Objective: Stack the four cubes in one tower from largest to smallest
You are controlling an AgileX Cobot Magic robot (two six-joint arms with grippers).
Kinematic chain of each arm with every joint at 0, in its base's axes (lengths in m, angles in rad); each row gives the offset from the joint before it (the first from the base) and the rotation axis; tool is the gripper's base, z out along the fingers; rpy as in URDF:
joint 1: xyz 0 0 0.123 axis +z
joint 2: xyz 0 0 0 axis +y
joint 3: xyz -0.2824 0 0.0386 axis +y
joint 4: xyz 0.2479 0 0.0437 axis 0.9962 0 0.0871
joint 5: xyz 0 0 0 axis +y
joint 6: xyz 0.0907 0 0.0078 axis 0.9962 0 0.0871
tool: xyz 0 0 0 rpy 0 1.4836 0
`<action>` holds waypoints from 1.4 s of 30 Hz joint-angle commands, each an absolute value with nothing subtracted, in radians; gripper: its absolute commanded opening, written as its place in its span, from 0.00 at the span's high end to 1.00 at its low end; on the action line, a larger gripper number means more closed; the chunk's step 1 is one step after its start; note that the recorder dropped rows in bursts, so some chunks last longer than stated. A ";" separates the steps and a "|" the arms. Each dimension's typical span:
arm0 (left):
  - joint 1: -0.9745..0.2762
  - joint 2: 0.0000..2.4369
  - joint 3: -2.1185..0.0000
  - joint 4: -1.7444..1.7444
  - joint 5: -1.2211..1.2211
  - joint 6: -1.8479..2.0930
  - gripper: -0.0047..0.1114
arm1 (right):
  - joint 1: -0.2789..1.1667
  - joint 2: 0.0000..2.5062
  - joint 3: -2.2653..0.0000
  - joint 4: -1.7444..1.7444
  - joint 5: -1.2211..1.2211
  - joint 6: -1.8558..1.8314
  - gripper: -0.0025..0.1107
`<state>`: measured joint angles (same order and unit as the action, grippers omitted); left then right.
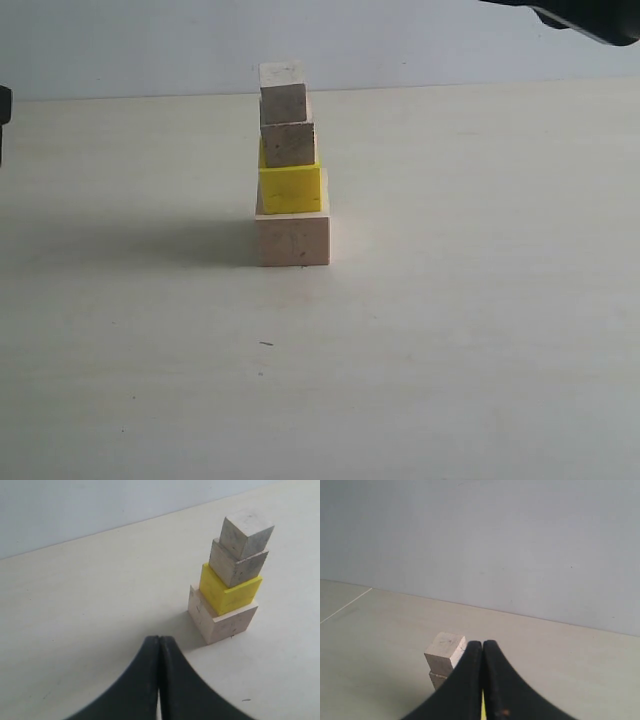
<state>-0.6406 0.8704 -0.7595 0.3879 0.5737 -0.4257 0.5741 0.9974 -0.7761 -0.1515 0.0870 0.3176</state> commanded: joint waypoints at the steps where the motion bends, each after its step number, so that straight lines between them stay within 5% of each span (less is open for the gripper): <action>1: -0.638 0.862 -0.754 0.394 0.588 -0.425 0.96 | 0.573 0.991 -0.772 -0.156 0.082 0.315 0.98; 23: -0.624 0.830 -0.754 0.390 0.607 -0.425 0.96 | 0.573 0.991 -0.772 -0.151 0.080 0.315 0.98; 35: -0.007 0.471 -0.754 0.174 0.601 -0.425 0.96 | 0.573 0.991 -0.772 -0.151 0.080 0.315 0.98; 42: 0.087 0.318 -0.754 0.179 0.695 -0.425 0.96 | 0.573 0.991 -0.772 -0.151 0.080 0.315 0.98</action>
